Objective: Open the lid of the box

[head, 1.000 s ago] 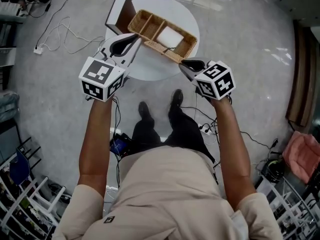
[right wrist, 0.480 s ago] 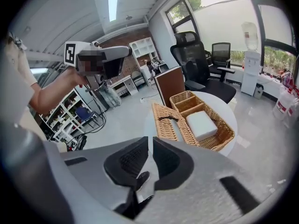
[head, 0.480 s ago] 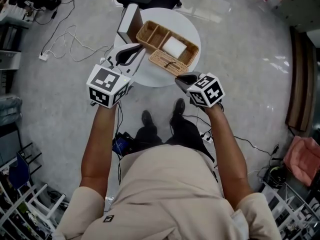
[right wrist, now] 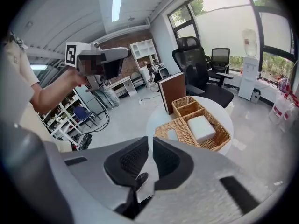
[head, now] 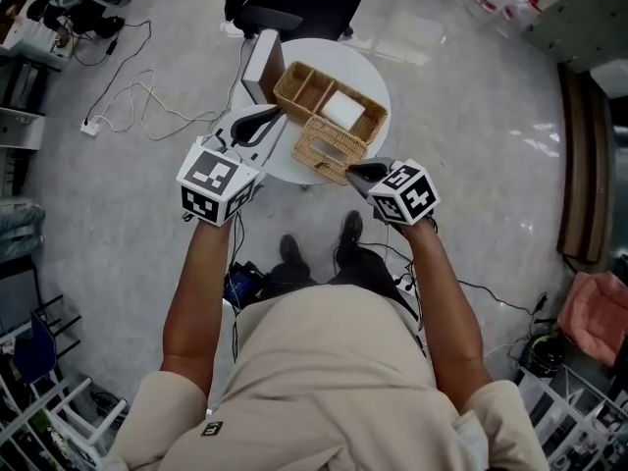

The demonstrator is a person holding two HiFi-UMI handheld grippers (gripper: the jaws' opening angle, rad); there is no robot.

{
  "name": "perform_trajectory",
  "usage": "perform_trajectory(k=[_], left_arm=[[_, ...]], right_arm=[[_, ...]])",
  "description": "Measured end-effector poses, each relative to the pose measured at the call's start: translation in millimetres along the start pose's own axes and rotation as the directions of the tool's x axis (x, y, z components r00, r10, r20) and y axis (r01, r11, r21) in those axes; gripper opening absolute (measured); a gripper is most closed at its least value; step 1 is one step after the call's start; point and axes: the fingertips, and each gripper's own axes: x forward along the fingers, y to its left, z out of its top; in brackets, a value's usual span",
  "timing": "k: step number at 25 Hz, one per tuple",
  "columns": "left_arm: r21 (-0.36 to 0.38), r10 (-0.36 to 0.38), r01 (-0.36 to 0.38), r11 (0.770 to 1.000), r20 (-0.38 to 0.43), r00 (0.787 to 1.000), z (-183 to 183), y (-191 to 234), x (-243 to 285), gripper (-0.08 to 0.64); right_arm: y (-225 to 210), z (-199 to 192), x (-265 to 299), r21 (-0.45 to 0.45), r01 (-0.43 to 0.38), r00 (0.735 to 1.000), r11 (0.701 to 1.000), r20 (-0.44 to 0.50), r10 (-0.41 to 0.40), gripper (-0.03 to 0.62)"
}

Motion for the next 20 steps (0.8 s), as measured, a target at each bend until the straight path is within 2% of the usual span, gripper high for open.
perform_trajectory(k=[7,11,14,20], left_arm=[[0.012,-0.018,0.018,1.000,0.032,0.999,15,-14,-19,0.025],[0.031,-0.038,0.036,0.999,0.068,0.997,34,-28,-31,0.025],[0.049,-0.058,0.053,0.997,0.099,0.993,49,-40,-40,0.025],[0.090,-0.098,0.085,0.992,0.153,0.983,78,-62,-58,0.025]], right_arm=[[16,10,-22,-0.005,0.032,0.999,0.999,0.042,-0.032,0.023],[27,36,-50,-0.017,0.067,0.986,0.998,0.151,-0.064,-0.002],[37,70,-82,-0.041,0.110,0.955,0.993,0.280,-0.095,-0.005],[62,137,-155,-0.114,0.245,0.856,0.963,0.491,-0.160,-0.006]])
